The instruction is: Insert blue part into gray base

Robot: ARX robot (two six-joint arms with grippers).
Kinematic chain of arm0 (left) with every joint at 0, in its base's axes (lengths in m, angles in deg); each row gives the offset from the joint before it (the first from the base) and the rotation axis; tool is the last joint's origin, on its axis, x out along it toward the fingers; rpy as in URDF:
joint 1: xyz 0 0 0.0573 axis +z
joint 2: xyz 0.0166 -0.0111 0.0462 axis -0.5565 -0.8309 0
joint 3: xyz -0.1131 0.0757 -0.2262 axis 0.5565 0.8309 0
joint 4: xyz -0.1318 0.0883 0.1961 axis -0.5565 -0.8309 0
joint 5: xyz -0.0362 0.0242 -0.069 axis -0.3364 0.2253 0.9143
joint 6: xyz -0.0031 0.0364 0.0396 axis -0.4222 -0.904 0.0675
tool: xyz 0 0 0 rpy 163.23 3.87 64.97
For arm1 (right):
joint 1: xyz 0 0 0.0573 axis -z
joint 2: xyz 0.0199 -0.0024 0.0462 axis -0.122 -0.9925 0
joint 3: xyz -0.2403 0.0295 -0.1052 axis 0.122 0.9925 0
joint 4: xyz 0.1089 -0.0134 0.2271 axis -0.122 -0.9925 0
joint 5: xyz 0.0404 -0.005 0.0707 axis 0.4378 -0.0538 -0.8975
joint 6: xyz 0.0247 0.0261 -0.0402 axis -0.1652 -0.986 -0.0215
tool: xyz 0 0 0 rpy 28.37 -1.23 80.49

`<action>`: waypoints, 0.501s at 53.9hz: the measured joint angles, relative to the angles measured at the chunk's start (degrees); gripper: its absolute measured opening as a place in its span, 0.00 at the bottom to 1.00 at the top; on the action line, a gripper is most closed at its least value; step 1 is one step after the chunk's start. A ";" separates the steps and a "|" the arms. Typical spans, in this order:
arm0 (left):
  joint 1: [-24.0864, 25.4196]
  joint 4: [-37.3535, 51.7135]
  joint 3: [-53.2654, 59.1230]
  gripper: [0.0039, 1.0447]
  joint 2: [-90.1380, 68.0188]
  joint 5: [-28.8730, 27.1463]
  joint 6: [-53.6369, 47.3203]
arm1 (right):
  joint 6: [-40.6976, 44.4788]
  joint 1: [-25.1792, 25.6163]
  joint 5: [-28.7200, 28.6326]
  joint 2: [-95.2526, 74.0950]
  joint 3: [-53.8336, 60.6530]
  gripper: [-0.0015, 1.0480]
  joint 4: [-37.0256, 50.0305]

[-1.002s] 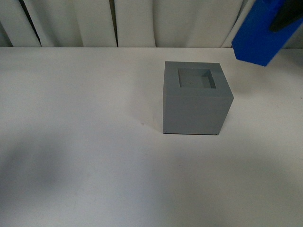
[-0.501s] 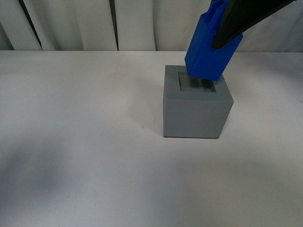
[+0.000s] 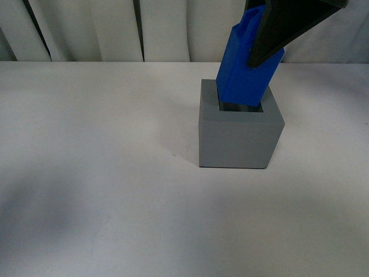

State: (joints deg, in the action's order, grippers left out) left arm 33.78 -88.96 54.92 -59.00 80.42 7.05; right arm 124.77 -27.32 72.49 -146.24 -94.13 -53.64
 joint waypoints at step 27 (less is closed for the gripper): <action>0.00 0.00 0.00 0.94 0.00 0.00 -0.02 | 0.02 -0.07 0.72 0.00 2.91 0.44 1.18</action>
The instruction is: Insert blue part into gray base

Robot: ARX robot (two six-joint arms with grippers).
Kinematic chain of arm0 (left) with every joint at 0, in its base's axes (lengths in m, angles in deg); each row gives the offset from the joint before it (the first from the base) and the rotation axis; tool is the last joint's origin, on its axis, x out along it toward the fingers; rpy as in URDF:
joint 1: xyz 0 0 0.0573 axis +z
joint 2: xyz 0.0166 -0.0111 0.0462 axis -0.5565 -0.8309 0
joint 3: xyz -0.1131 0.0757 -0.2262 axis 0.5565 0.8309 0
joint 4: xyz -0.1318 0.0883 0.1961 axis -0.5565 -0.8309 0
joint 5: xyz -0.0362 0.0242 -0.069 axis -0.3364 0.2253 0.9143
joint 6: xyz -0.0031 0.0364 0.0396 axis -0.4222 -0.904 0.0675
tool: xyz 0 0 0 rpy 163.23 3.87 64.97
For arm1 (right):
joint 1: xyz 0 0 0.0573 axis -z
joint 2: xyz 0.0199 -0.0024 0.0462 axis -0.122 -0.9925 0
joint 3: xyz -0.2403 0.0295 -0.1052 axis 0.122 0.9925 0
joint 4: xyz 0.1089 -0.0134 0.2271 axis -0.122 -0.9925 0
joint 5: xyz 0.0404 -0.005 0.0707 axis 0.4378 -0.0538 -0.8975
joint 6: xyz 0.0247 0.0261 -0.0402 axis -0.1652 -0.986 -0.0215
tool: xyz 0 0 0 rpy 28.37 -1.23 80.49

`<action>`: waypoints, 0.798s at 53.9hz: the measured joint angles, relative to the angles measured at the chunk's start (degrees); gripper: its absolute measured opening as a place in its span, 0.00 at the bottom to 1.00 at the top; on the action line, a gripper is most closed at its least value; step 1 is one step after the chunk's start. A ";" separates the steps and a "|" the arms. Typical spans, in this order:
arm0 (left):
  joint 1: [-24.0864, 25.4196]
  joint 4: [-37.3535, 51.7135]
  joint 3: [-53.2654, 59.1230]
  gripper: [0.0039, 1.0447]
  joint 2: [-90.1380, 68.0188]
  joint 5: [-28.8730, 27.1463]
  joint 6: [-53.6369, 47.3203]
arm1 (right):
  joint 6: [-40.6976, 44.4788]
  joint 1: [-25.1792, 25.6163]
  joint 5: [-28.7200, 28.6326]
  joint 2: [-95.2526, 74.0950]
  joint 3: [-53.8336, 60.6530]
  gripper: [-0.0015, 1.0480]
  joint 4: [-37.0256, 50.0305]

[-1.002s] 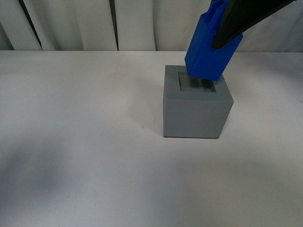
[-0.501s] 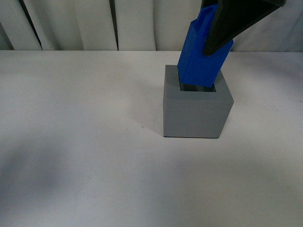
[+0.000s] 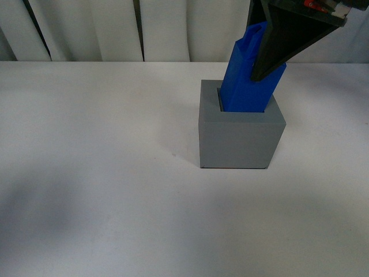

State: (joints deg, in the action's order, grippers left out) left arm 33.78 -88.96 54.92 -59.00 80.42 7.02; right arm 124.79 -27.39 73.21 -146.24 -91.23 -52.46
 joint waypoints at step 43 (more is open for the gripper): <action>0.00 0.00 0.00 0.94 0.00 0.00 0.00 | -1.38 3.76 -7.37 12.13 14.91 0.93 13.59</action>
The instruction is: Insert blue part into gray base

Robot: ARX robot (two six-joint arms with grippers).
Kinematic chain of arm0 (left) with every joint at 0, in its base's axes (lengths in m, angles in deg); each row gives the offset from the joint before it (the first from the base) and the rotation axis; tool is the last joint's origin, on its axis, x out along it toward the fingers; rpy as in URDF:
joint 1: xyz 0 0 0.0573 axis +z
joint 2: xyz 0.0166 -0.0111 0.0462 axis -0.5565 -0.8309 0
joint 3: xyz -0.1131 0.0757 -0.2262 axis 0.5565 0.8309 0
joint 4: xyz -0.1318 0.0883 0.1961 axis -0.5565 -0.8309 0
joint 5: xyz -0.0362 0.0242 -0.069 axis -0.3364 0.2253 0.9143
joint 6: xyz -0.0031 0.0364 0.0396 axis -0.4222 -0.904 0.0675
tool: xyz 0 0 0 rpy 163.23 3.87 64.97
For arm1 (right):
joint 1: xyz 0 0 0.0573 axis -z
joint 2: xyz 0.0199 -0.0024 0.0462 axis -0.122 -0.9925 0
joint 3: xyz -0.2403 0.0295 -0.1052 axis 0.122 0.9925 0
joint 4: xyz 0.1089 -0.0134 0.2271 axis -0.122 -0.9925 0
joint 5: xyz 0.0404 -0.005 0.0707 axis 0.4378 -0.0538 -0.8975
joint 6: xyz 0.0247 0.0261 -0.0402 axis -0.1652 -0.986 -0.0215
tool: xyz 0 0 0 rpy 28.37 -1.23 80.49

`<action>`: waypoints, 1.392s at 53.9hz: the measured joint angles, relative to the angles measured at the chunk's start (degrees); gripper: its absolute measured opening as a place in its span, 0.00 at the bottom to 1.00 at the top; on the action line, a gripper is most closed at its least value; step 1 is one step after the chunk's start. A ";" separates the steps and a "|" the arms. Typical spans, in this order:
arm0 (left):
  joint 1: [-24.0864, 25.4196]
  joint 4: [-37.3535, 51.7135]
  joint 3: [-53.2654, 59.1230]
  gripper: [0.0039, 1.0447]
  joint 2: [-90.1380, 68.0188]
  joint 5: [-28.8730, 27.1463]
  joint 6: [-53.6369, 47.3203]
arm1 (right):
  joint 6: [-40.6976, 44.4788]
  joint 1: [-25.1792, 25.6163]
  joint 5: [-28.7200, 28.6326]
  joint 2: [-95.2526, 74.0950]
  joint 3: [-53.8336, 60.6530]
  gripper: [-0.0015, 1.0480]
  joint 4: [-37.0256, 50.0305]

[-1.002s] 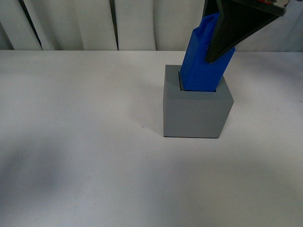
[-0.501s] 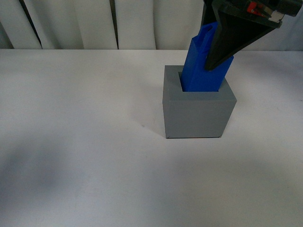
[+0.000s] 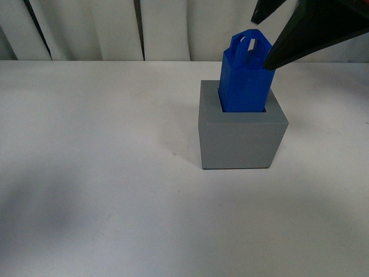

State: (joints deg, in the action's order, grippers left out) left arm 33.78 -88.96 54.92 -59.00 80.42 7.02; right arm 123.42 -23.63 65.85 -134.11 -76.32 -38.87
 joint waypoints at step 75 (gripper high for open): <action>0.00 0.00 0.00 0.94 0.00 0.00 0.00 | -68.17 15.63 21.79 62.45 93.46 0.02 101.07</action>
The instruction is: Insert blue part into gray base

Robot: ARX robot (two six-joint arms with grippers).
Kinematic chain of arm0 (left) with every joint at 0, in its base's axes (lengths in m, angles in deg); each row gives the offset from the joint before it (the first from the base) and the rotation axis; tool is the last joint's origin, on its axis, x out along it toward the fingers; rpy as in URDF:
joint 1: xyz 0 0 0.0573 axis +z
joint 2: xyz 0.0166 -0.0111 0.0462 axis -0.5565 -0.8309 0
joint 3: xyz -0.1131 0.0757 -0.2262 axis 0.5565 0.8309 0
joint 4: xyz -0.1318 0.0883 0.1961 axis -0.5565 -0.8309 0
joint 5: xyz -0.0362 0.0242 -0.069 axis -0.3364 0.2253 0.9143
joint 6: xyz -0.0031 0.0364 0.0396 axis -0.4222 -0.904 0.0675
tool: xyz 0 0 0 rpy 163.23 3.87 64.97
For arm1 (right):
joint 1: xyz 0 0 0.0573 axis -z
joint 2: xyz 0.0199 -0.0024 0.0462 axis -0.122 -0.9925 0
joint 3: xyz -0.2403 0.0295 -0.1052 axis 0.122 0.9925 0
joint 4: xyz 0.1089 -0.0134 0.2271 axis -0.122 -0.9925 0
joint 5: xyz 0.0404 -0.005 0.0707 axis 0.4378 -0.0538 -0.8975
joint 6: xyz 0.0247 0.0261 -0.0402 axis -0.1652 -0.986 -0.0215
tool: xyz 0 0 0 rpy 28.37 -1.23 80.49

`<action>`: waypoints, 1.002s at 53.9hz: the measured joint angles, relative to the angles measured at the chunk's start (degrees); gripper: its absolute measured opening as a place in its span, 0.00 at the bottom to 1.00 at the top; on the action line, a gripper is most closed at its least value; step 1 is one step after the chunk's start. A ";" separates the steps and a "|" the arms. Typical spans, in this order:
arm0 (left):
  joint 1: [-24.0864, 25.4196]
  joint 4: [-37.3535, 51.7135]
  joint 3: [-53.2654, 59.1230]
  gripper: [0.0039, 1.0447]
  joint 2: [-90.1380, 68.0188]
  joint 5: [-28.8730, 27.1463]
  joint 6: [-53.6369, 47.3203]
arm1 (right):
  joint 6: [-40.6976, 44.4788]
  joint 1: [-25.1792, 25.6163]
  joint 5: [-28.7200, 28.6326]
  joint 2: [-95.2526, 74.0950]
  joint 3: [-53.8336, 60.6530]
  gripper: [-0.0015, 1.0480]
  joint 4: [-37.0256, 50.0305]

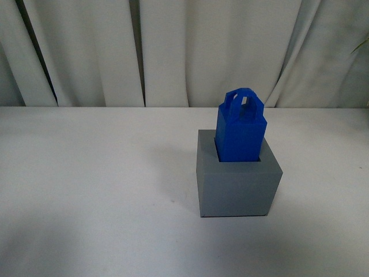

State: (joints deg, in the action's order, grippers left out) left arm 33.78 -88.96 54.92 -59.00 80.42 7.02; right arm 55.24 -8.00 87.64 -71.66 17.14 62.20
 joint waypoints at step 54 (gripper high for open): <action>0.00 0.00 0.00 0.94 0.00 -0.02 0.00 | -0.13 0.87 -0.48 27.41 9.55 0.02 -16.96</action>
State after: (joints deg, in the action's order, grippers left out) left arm 33.78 -88.96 54.92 -59.00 80.40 7.02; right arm 55.11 -7.13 87.16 -44.25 26.69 45.24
